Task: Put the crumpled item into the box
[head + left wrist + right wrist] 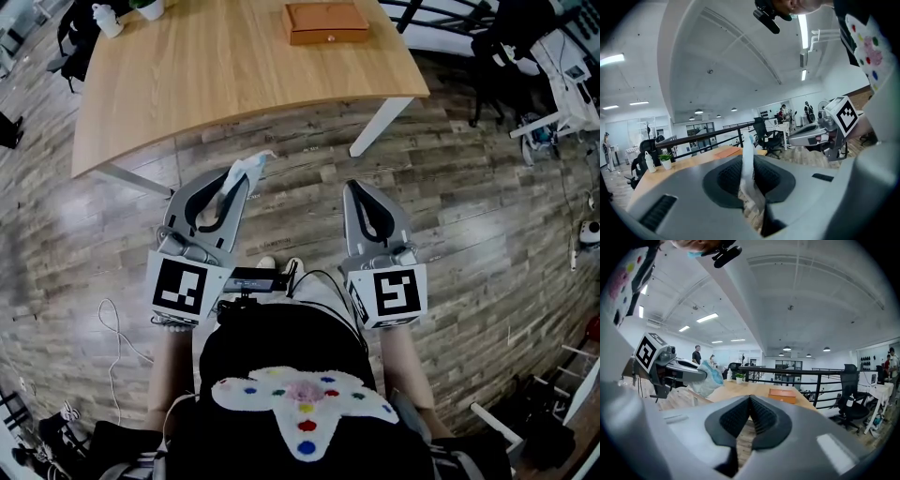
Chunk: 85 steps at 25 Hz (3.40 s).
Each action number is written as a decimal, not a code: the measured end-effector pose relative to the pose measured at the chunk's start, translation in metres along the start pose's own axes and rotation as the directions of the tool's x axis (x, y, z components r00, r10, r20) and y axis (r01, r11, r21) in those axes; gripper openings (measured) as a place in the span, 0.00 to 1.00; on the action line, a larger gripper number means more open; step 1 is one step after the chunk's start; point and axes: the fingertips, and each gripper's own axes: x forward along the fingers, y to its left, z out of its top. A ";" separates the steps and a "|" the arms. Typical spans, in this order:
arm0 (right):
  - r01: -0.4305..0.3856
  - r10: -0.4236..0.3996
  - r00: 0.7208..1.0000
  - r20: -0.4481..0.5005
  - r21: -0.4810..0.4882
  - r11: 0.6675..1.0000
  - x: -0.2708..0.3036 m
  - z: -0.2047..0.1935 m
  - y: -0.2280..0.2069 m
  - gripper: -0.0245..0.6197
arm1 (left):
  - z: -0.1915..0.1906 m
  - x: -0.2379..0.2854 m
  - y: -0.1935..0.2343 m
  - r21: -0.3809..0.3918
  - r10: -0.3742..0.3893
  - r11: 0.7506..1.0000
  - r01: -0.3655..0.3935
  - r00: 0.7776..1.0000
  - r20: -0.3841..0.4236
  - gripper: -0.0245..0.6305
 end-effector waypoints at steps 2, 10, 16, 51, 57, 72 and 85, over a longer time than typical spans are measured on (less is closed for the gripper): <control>-0.011 0.011 1.000 0.007 -0.013 1.000 -0.014 -0.002 -0.004 0.05 | 0.001 -0.002 -0.015 0.002 0.007 1.000 -0.007 1.000 0.000 0.11; 0.001 -0.001 1.000 -0.003 -0.031 1.000 -0.023 -0.016 -0.010 0.05 | -0.004 -0.004 -0.033 0.004 0.015 1.000 -0.015 1.000 0.000 0.11; 0.013 -0.013 1.000 -0.004 -0.034 0.999 -0.014 -0.017 -0.021 0.05 | -0.008 0.009 -0.026 -0.011 0.015 1.000 -0.015 1.000 0.001 0.11; 0.093 -0.092 0.994 -0.060 0.012 0.996 0.210 0.017 -0.090 0.05 | 0.010 0.182 0.159 -0.003 -0.070 0.998 0.070 0.998 0.007 0.11; 0.113 -0.113 0.991 -0.070 0.003 0.994 0.250 0.025 -0.099 0.05 | 0.014 0.213 0.194 0.002 -0.099 0.995 0.099 0.995 0.017 0.11; 0.167 -0.165 0.981 -0.098 0.017 0.986 0.320 0.027 -0.117 0.05 | 0.007 0.266 0.245 -0.009 -0.159 0.987 0.159 0.987 0.015 0.11; 0.182 -0.180 0.978 -0.106 0.014 0.983 0.318 0.026 -0.116 0.05 | 0.007 0.271 0.242 -0.010 -0.187 0.982 0.188 0.982 0.025 0.11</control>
